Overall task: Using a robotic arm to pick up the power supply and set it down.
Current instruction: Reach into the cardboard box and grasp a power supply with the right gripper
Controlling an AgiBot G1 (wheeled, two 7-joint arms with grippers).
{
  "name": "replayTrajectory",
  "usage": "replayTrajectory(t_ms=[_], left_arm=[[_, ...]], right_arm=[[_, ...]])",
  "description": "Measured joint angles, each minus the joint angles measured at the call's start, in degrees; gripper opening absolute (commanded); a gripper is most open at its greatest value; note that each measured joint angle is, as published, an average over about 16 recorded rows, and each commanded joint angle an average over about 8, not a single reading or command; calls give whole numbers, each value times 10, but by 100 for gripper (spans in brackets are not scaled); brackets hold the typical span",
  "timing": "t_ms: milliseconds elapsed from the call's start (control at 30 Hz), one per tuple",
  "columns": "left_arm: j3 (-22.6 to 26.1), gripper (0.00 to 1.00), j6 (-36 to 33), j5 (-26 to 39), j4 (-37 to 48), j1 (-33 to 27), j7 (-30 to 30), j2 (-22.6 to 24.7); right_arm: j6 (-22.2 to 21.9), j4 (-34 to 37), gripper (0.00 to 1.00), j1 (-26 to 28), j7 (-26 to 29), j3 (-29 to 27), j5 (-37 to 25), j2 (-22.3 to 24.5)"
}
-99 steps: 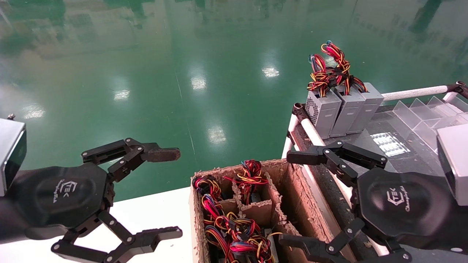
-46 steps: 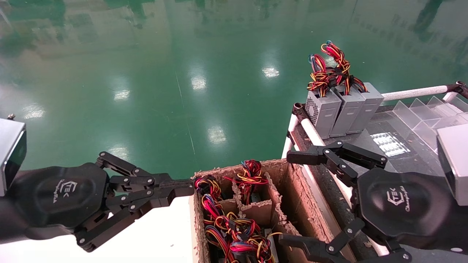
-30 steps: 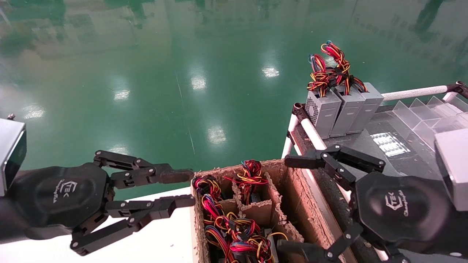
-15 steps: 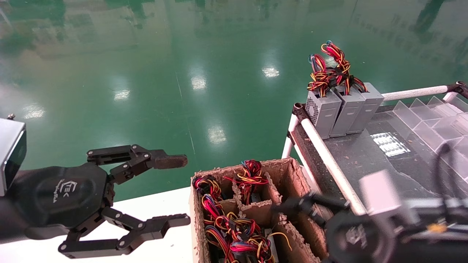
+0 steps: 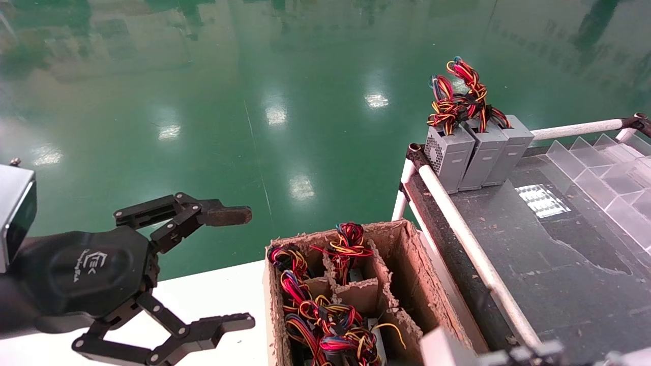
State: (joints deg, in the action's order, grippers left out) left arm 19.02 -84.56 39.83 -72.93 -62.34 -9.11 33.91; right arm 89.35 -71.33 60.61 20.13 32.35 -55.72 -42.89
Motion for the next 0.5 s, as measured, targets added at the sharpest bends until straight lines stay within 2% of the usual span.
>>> replayTrajectory(t_ms=[433,500], left_arm=[[0,100,0,0,0,0,0,0],[0,100,0,0,0,0,0,0]], right_arm=[[-12,17,99,-3,-25,29,-35,-16],[-12,20,92,-3,-29,32,-38,-19]])
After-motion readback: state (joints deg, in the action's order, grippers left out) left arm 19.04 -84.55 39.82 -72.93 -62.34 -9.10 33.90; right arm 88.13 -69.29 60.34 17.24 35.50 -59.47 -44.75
